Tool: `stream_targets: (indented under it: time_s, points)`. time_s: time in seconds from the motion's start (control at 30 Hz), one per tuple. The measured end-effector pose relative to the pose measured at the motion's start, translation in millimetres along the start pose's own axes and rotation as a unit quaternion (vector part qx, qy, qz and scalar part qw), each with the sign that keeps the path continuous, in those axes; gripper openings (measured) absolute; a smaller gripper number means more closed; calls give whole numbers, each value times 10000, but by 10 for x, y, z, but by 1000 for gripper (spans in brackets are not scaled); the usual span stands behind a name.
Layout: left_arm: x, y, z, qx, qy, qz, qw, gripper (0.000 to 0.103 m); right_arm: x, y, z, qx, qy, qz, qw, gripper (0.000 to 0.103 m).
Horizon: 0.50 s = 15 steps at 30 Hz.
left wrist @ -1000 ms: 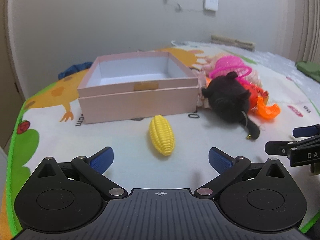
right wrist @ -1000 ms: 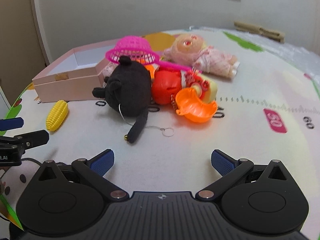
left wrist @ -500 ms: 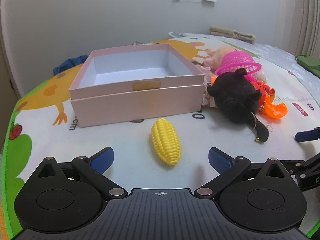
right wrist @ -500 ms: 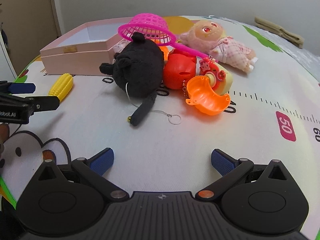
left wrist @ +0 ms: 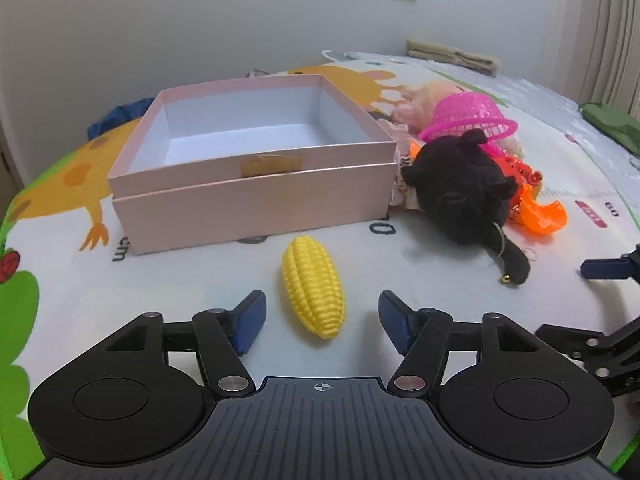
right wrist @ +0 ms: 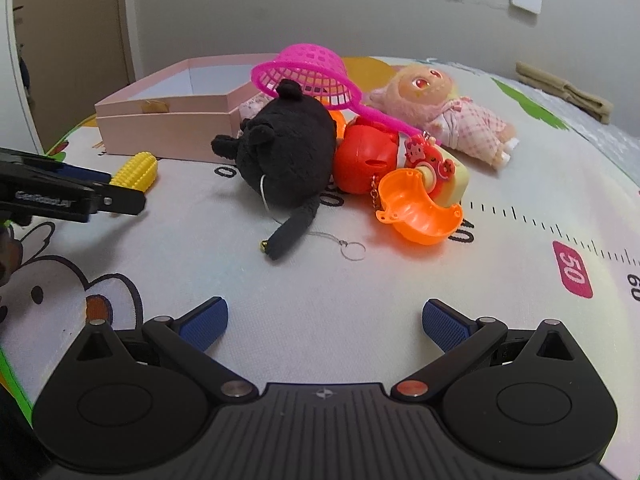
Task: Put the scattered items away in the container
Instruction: 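Lower the left gripper onto the yellow corn and close it while the right approaches the pink net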
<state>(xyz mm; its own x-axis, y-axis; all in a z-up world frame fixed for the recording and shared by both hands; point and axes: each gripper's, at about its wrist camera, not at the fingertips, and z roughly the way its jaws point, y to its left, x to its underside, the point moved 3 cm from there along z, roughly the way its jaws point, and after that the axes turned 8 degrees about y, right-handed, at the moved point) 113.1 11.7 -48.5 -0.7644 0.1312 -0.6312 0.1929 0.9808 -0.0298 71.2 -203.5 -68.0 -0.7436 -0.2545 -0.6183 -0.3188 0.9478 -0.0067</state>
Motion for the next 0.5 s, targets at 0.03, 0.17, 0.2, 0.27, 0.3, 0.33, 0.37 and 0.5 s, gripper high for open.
stream_targets:
  time_s: [0.03,0.17,0.2,0.27,0.3,0.33,0.37,0.5]
  points:
    - [-5,1,18,-36,-4,22,10000,67,-5,-8,1,-41,-18,-5,10000,103]
    - [-36,56,53,-151,-1,109,9998,65,-61,-34,-19,-94,-146,34,9998,103]
    - [-44,92,43,-249,-29,143,9996,66,-91,-46,-35,-78,-202,27,9998,103]
    - [-59,173,19,-465,-71,206,9987,66,-141,-64,-63,-37,-287,20,9996,103]
    - [-68,226,1,-638,-114,250,9976,67,-169,-79,-75,-15,-328,20,9995,103]
    - [-80,267,-11,-785,-151,285,9964,67,-199,-93,-83,13,-367,23,9993,103]
    - [-88,307,-24,-937,-191,312,9949,67,-224,-103,-85,39,-392,29,9992,103]
    - [-109,455,-87,-1019,-222,64,9945,73,-305,-115,-106,73,-481,73,9988,103]
